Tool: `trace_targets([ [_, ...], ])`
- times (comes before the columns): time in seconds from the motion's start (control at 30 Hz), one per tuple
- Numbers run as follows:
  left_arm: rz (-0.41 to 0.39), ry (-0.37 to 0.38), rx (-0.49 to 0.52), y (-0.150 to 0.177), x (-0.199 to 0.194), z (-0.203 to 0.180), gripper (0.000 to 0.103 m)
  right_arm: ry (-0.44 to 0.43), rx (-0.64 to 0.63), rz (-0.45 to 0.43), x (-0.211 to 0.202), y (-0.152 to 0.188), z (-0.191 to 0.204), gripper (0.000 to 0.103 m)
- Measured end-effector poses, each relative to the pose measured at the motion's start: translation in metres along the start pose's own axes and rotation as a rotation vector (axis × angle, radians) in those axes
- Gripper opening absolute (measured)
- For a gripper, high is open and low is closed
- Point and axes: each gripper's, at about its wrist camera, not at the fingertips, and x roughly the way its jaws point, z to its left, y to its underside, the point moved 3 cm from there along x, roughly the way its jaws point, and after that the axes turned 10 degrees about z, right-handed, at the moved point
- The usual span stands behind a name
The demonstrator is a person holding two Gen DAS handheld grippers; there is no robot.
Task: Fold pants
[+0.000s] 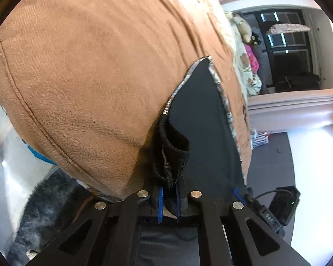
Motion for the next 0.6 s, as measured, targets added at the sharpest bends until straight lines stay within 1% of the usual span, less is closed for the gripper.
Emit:
trace_targets([
  [0.1, -0.007, 0.003, 0.024, 0.003, -0.006, -0.005, 0.007, -0.005, -0.008, 0.025, 0.014, 0.002, 0.006, 0.048],
  [0.27, -0.006, 0.003, 0.04, 0.004, -0.008, -0.011, 0.007, 0.014, -0.028, 0.07, 0.034, 0.013, 0.013, 0.048],
  [0.4, -0.004, 0.015, 0.051, 0.004, -0.009, -0.011, 0.007, 0.064, -0.066, 0.06, 0.034, 0.024, 0.024, 0.048],
  [0.53, 0.001, 0.022, 0.06, 0.005, -0.008, -0.01, 0.007, 0.046, -0.062, 0.088, 0.038, 0.04, 0.032, 0.048],
  [0.6, 0.005, 0.025, 0.055, 0.006, -0.006, -0.008, 0.007, 0.052, -0.078, 0.106, 0.039, 0.046, 0.036, 0.048],
])
